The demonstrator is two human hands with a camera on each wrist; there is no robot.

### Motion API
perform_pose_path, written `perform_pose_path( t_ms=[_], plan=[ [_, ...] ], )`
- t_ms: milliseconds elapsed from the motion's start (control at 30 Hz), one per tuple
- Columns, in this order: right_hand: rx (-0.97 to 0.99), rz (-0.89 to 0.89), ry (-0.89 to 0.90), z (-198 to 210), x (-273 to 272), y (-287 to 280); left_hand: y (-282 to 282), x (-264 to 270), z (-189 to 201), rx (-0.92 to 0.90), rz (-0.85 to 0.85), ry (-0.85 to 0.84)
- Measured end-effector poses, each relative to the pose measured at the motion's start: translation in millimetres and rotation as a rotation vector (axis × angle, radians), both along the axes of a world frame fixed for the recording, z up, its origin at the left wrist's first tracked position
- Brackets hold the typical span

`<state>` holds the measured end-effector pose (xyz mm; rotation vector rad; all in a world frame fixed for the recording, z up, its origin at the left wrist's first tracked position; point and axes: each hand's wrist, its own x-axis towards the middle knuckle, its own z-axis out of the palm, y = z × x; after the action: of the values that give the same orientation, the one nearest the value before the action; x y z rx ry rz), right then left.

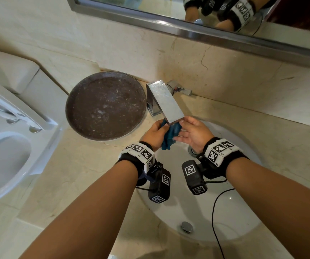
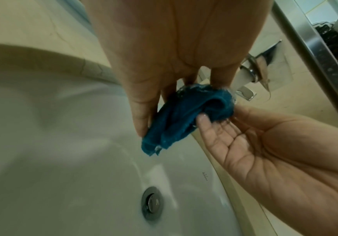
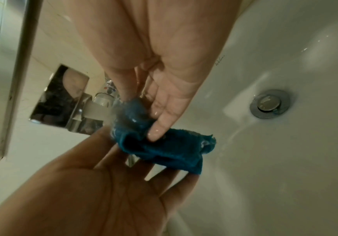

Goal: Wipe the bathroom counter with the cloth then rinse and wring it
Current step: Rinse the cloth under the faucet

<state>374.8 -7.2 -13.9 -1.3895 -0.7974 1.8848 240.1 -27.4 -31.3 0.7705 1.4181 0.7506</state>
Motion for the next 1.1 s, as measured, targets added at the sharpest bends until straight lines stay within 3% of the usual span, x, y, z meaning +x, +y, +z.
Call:
perform_pose_path(
  t_ms=[200,367,467,633,867,1100],
  plan=[
    [-0.018,0.035,0.006,2,2,1,0,10,3,-0.124,0.047,-0.18],
    [0.01,0.157,-0.226,8,14,12,3,12,2,-0.072,0.115,-0.19],
    [0.077,0.135,-0.355,17,26,26,7,12,1,-0.045,0.124,-0.154],
    [0.141,0.042,-0.36,29,30,48,7,7,0,-0.014,0.123,-0.135],
    [0.221,0.114,-0.433,35,17,63,8,3,-4,-0.011,0.099,-0.172],
    [0.209,0.079,-0.435,35,14,61,9,3,0,-0.062,0.107,-0.254]
  ],
)
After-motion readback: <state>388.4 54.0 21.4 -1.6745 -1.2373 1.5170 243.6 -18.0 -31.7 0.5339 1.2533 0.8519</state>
